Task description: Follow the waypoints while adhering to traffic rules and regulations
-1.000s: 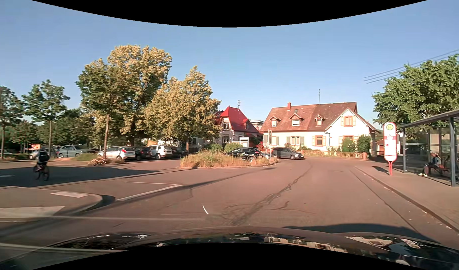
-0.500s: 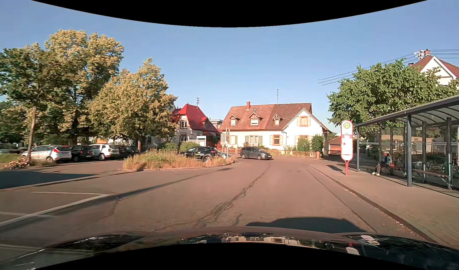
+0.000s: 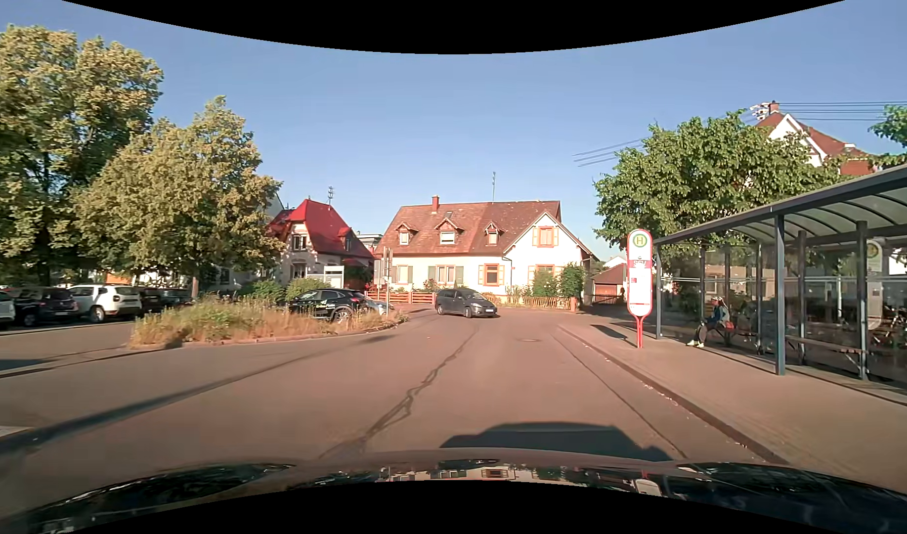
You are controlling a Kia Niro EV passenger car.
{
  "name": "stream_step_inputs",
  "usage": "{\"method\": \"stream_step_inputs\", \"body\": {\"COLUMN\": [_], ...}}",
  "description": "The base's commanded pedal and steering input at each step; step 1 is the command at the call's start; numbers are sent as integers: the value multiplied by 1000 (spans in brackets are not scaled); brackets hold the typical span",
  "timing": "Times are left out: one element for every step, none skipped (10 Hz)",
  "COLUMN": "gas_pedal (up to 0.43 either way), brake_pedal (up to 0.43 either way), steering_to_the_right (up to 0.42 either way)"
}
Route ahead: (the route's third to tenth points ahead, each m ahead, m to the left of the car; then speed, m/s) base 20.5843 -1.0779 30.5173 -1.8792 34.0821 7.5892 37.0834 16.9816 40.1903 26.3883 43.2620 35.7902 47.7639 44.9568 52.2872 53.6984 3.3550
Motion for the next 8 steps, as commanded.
{"method": "stream_step_inputs", "body": {"gas_pedal": [0,0,0,0,0,0,0,0], "brake_pedal": [0,0,0,0,0,0,0,0], "steering_to_the_right": [184,156,141,121,109,96,87,86]}}
